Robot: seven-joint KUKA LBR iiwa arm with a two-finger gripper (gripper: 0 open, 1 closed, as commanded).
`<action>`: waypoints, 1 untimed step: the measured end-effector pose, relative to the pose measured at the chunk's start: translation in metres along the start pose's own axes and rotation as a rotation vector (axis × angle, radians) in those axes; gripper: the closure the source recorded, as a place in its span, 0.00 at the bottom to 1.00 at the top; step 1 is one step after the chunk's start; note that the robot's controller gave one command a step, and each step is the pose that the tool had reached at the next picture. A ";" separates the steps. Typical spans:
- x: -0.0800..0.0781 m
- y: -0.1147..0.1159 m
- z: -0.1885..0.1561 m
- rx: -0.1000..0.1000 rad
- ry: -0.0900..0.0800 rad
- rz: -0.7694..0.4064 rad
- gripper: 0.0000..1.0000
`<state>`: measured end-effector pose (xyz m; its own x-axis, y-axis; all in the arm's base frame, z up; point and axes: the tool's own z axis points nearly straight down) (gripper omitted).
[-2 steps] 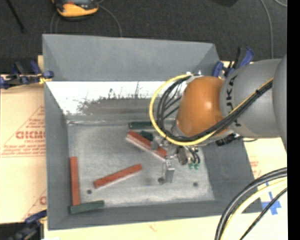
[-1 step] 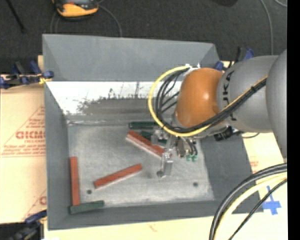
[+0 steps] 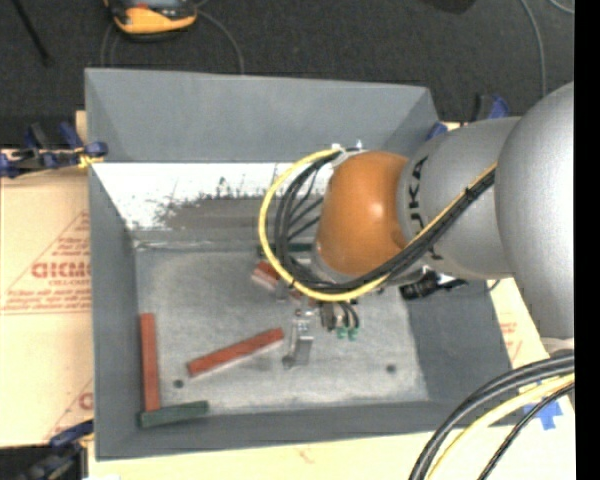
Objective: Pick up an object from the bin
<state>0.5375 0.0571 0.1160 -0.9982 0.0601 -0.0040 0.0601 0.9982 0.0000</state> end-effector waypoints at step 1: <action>-0.016 0.034 0.031 -0.001 -0.001 -0.153 0.00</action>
Offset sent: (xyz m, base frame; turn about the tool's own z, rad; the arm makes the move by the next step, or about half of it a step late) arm 0.0082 0.0579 -0.0460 -0.1964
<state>0.5554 0.0901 0.0846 -0.9957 -0.0928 -0.0052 -0.0928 0.9957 0.0004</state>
